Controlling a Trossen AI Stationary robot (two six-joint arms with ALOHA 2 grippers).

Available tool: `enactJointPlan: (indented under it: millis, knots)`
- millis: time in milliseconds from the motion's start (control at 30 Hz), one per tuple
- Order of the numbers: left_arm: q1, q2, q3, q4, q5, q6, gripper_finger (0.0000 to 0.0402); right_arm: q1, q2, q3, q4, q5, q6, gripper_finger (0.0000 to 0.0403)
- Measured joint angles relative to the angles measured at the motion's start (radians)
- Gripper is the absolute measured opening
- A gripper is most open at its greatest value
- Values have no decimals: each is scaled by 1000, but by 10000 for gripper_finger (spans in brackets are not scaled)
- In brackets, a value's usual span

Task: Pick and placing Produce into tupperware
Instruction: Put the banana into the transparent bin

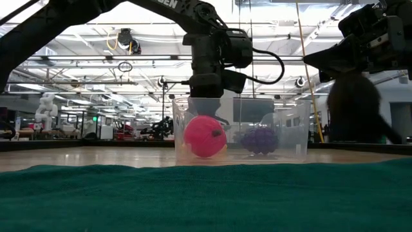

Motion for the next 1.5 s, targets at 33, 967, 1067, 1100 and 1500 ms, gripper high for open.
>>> enactJointPlan:
  millis: [33, 967, 1067, 1100, 1500]
  knots:
    - [3, 0, 0, -1, 0, -2, 312, 0, 0, 0, 0, 0, 0, 0]
    - [51, 0, 0, -27, 83, -157, 312, 0, 0, 0, 0, 0, 3, 0]
    - [51, 0, 0, -26, 84, -146, 312, 0, 0, 0, 0, 0, 3, 0]
    - [51, 0, 0, -26, 84, -142, 312, 0, 0, 0, 0, 0, 3, 0]
    - [48, 0, 0, -16, 80, -132, 312, 0, 0, 0, 0, 0, 3, 0]
